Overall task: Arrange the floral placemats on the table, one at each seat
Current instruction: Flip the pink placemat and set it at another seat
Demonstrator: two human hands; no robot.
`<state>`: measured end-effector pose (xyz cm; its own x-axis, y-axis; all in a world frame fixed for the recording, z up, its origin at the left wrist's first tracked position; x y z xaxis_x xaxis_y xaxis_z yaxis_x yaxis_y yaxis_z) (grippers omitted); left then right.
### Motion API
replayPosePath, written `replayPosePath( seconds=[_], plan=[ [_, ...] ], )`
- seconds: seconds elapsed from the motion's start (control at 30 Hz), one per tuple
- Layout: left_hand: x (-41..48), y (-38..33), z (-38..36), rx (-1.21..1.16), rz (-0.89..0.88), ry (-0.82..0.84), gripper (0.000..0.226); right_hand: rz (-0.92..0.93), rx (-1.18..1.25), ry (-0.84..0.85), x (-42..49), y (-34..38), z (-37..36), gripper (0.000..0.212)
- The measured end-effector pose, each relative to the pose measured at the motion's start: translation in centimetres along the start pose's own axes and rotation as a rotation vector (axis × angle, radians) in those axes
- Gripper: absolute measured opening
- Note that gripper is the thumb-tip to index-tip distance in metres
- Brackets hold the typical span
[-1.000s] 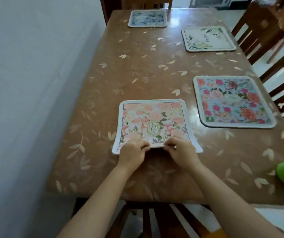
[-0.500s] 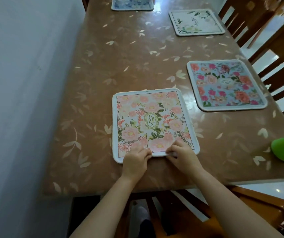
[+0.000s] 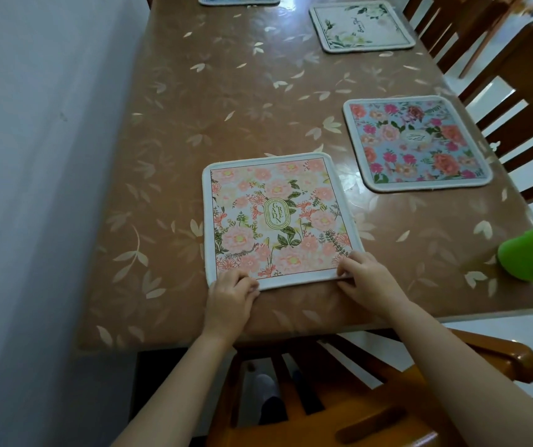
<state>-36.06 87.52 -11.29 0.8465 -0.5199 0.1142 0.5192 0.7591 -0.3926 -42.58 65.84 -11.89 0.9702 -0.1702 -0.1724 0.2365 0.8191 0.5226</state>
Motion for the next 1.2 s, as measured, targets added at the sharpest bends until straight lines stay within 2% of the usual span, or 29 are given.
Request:
replayPosePath(
  seconds=[0.3,1.2],
  plan=[
    [-0.5,1.1,-0.4,0.025,0.079,0.025,0.01,-0.005,-0.005,0.015,-0.3,-0.1,-0.4,0.007],
    [-2.0,1.5,-1.1,0.022,0.145,0.044,0.016,-0.039,0.032,0.039,-1.7,-0.4,-1.0,0.007]
  ],
)
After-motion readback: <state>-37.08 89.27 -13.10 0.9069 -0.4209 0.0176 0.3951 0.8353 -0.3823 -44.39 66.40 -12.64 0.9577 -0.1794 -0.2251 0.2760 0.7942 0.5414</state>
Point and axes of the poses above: each hand's wrist, its own x-axis towards the middle knuckle, its own z-axis out of the back of the hand, y = z × x, the point moved 9 cm from there along x, towards the middle knuckle, and after that the axes turned 10 degrees about x, right-handed, at the moved point
